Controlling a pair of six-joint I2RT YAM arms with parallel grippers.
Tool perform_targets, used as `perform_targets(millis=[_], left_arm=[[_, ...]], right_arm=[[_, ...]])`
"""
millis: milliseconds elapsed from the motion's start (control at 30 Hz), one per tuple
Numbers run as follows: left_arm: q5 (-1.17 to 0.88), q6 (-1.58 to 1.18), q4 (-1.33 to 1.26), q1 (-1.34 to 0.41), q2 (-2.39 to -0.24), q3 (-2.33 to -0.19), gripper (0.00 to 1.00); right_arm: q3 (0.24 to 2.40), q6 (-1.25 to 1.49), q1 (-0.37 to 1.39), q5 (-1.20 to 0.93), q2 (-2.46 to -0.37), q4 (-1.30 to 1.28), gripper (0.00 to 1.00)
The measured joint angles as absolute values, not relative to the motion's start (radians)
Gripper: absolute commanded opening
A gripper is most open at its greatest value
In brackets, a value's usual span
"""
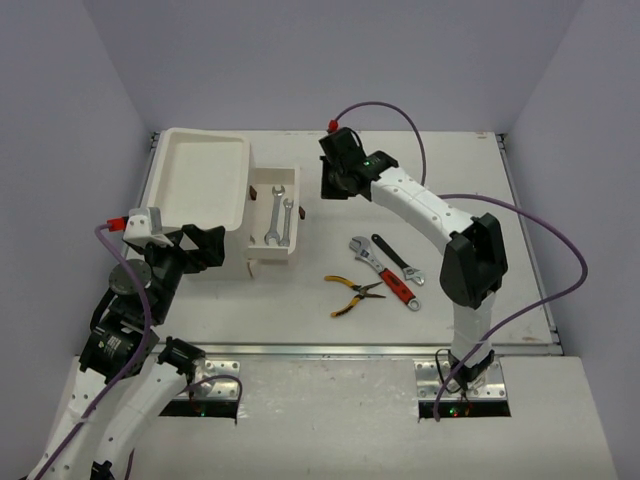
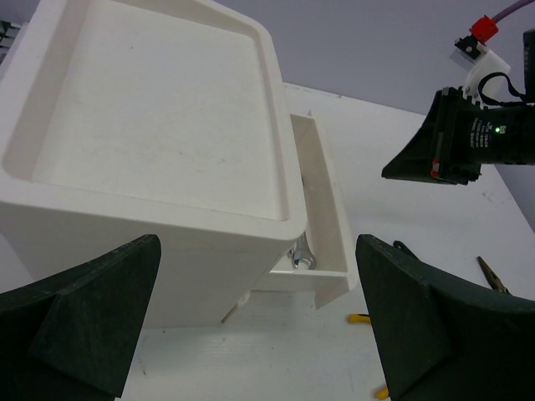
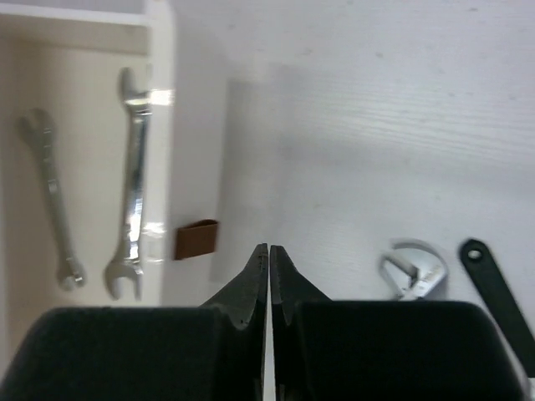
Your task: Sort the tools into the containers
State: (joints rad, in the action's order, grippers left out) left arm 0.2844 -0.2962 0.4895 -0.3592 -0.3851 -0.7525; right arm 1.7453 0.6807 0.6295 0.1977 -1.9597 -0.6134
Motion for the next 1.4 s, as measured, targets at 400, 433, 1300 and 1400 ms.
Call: perform_targets(millis=[400, 433, 1300, 1400], left_arm=[[0.285, -0.296, 0.489, -0.359, -0.386, -0.752, 1.0], [0.284, -0.296, 0.49, -0.359, -0.386, -0.752, 1.0], [0.284, -0.296, 0.489, -0.359, -0.386, -0.752, 1.0], [0.284, -0.296, 0.489, -0.359, -0.386, -0.752, 1.0]], right_arm=[[1.609, 0.626, 0.619, -0.102, -2.029, -0.356, 0.0], [1.592, 0.626, 0.62, -0.14, -2.03, -0.315, 0.0], [1.692, 0.882, 0.666, -0.514, -2.291, 0.168, 0.0], [1.694, 0.892, 0.666, -0.526, -2.3, 0.189, 0.01]])
